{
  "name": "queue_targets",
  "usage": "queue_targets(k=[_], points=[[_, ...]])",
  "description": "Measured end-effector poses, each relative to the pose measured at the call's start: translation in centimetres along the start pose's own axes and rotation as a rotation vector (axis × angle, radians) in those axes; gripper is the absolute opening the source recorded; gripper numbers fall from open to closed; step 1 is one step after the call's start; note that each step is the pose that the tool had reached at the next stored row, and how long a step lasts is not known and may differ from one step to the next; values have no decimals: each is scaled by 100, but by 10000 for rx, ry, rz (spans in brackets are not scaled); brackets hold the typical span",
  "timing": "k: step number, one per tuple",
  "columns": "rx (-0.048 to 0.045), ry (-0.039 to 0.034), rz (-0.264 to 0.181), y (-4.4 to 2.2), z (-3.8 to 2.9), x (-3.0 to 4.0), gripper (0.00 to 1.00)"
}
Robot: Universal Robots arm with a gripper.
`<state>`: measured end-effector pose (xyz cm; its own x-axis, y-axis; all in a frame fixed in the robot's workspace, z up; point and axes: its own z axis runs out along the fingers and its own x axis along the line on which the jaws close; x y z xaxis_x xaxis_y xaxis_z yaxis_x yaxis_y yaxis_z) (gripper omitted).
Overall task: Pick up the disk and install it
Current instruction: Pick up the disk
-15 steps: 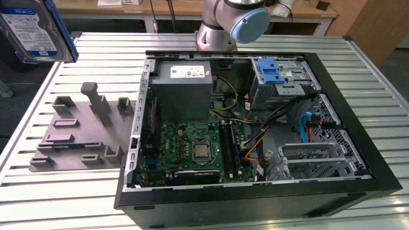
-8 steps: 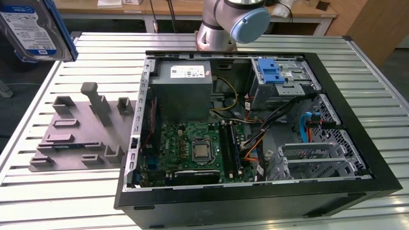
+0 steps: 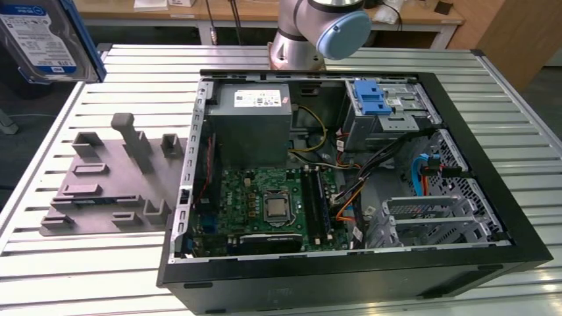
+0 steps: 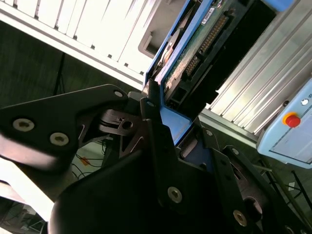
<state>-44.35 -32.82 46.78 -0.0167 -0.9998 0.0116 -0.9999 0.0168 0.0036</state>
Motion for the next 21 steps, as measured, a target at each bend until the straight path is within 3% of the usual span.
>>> queue_targets(k=[13,21], points=[[-16,2,1,-51,-16,-1,36],[-14,1,0,-52,-206,1,36]])
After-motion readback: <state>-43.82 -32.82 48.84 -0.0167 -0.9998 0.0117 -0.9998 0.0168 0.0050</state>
